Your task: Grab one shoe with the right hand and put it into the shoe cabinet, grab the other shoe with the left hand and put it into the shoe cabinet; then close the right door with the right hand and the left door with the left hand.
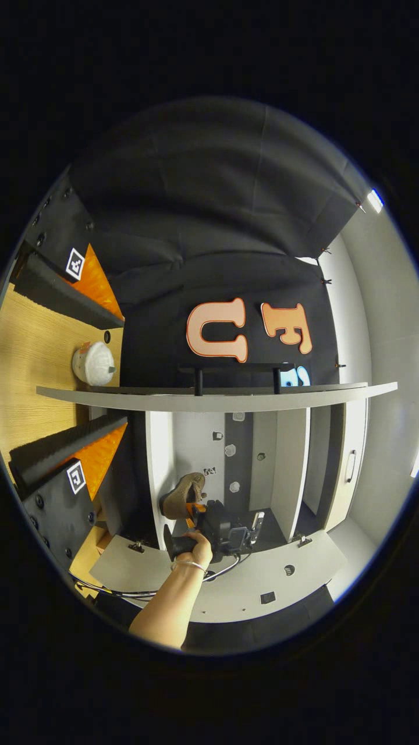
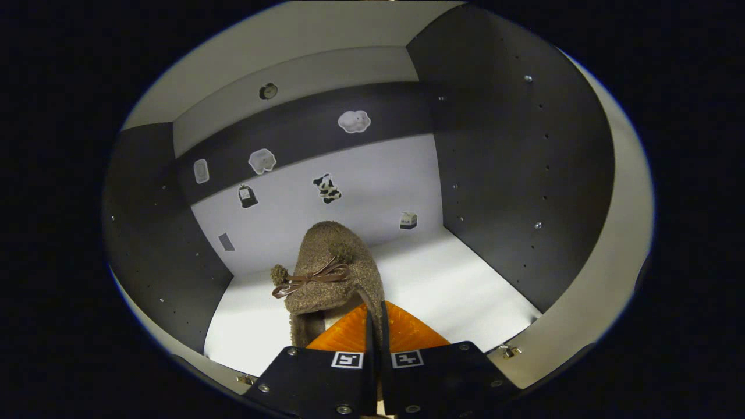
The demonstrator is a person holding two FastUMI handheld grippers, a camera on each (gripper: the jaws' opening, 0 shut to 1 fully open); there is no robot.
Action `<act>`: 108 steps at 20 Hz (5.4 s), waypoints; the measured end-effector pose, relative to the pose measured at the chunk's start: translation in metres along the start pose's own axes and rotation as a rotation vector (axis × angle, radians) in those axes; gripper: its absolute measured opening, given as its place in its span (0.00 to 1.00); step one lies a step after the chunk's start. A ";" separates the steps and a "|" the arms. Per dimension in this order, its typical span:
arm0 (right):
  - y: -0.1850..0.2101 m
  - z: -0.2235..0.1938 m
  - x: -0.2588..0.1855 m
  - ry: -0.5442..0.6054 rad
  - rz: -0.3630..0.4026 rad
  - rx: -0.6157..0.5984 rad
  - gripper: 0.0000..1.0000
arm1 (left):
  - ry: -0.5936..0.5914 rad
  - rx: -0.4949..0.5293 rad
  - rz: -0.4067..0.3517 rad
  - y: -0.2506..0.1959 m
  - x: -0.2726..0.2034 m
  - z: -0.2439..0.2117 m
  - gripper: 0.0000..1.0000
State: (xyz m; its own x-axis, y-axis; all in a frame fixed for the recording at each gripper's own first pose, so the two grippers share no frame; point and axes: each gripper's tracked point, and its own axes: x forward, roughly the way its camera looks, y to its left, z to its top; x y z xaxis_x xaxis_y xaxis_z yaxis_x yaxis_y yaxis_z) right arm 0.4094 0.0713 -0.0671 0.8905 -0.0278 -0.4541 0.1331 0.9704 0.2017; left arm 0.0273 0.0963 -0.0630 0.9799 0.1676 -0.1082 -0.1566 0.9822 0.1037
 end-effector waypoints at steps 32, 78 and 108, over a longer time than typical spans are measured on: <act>-0.055 0.008 -0.268 -0.410 0.098 -0.189 0.91 | 0.137 -0.079 -0.192 -0.098 -0.031 -0.063 0.97; -0.232 -0.028 -0.354 -0.366 0.182 -0.169 0.93 | 0.889 -0.125 -0.191 -0.177 0.015 -0.292 0.07; -0.294 -0.033 -0.336 -0.346 0.123 -0.110 0.93 | 0.450 -0.148 -0.152 -0.183 0.357 0.055 0.06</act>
State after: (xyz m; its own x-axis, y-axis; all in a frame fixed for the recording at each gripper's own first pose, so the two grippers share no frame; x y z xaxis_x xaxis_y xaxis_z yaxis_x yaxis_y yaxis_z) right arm 0.0568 -0.1967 -0.0030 0.9936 0.0294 -0.1089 -0.0147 0.9909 0.1335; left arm 0.4126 -0.0284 -0.0664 0.8477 0.0098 -0.5303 -0.0644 0.9943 -0.0846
